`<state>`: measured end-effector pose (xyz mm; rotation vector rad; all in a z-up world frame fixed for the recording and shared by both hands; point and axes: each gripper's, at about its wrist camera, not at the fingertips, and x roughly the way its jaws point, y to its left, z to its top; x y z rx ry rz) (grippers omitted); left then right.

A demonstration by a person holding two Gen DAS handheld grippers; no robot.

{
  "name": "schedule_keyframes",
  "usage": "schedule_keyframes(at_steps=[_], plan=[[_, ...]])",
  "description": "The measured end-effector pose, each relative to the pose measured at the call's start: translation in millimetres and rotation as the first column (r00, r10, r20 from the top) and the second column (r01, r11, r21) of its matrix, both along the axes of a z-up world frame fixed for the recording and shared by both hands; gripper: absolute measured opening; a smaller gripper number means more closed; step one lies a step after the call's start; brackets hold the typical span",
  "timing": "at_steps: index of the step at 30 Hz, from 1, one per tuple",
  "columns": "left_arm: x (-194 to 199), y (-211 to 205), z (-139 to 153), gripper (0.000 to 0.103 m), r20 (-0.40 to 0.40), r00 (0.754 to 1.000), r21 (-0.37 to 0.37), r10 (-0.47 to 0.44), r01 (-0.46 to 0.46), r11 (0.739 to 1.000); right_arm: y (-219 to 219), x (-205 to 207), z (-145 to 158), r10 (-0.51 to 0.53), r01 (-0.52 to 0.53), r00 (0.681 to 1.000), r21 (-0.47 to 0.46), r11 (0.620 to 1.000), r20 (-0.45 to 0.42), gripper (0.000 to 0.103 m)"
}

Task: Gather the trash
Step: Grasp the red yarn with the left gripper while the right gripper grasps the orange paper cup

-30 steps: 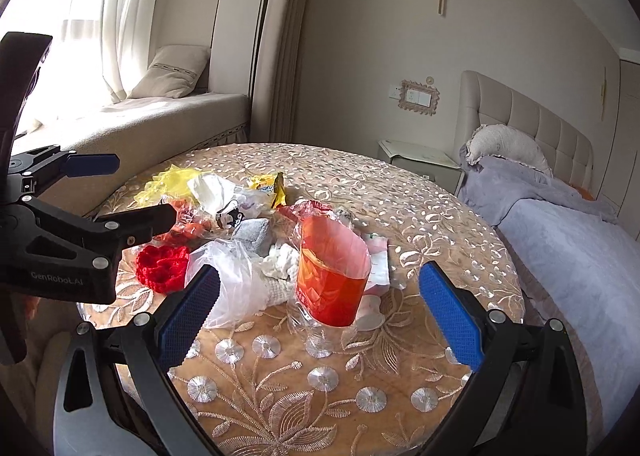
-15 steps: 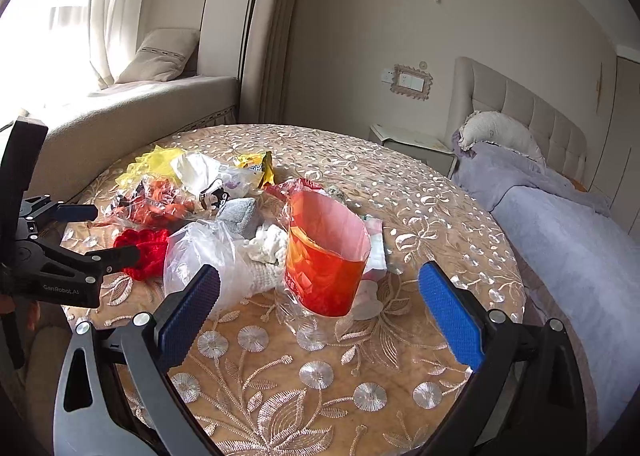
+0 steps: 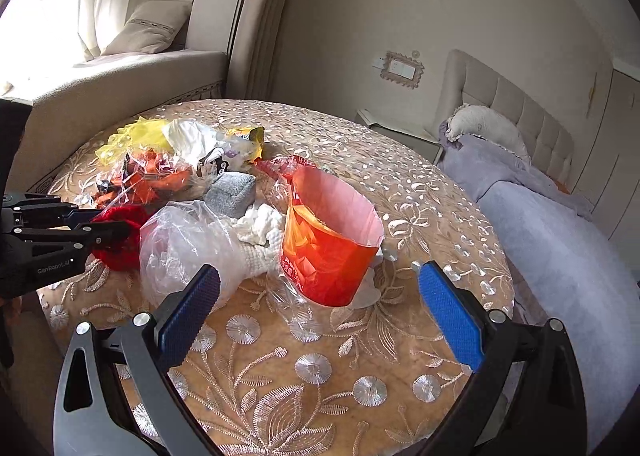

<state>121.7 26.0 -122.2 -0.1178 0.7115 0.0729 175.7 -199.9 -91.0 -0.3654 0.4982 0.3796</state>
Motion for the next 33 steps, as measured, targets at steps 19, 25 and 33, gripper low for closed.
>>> schedule_keyframes(at_steps=[19, 25, 33], plan=[[-51.5, 5.8, 69.5, 0.018, 0.158, 0.987, 0.074, 0.017, -0.029, 0.997, -13.0, -1.7, 1.4, -0.023, 0.021, 0.999, 0.044, 0.999, 0.034, 0.099], [-51.0, -0.5, 71.5, 0.018, 0.159, 0.987, 0.071, -0.01, -0.001, 0.998, -11.5, 18.0, -10.5, -0.026, 0.026, 1.0, 0.024, 0.999, -0.006, 0.099], [-54.7, 6.6, 70.2, 0.018, 0.156, 0.988, 0.054, 0.005, -0.013, 0.998, -8.0, 24.1, -10.9, 0.141, -0.109, 0.975, 0.187, 0.976, -0.169, 0.099]])
